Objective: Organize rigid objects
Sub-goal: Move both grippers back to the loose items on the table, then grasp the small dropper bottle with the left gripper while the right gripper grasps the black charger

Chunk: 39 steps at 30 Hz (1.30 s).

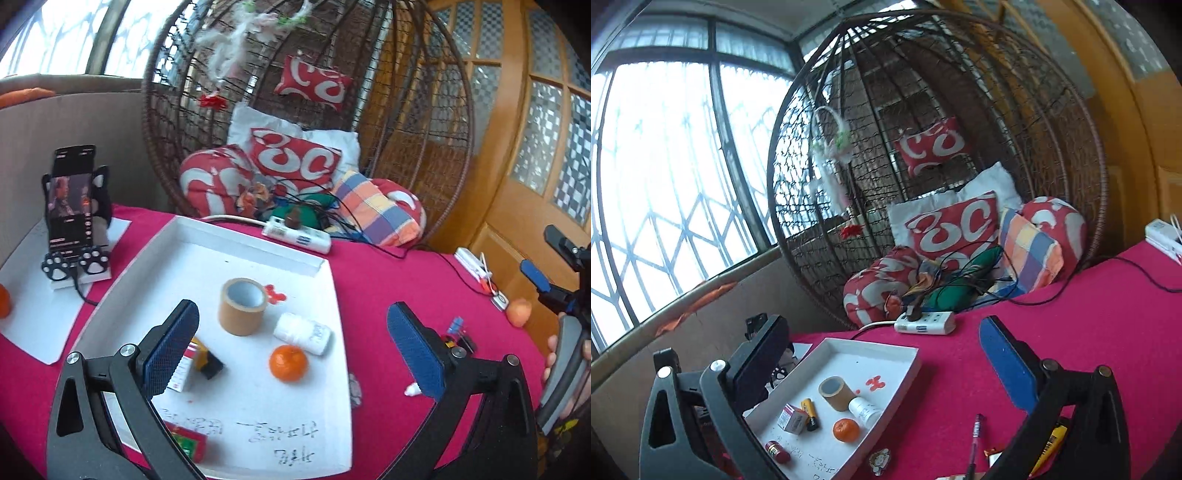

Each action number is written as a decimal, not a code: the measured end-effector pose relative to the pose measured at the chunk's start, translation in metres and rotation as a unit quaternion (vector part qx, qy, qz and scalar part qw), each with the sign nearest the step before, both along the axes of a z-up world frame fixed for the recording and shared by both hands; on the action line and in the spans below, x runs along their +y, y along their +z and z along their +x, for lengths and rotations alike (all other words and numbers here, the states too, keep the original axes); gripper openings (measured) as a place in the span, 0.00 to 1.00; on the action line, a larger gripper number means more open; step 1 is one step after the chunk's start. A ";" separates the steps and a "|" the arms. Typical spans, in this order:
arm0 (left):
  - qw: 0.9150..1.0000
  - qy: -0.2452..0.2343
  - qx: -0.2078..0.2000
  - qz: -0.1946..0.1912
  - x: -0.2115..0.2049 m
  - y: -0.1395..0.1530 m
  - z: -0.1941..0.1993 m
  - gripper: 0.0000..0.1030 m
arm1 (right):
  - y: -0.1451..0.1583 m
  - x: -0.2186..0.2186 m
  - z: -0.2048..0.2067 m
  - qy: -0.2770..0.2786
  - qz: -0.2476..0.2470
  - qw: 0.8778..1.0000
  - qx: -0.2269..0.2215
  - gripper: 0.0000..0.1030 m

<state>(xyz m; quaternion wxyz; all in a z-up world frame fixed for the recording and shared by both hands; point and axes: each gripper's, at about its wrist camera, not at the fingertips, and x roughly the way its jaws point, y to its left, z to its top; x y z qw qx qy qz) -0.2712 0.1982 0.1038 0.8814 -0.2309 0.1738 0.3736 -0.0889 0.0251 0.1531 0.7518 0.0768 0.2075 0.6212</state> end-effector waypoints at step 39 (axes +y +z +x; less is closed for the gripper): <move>0.922 -0.299 0.244 -0.010 -0.097 -0.096 0.201 0.19 | -0.135 -0.050 0.109 -0.080 -0.249 0.965 0.037 0.60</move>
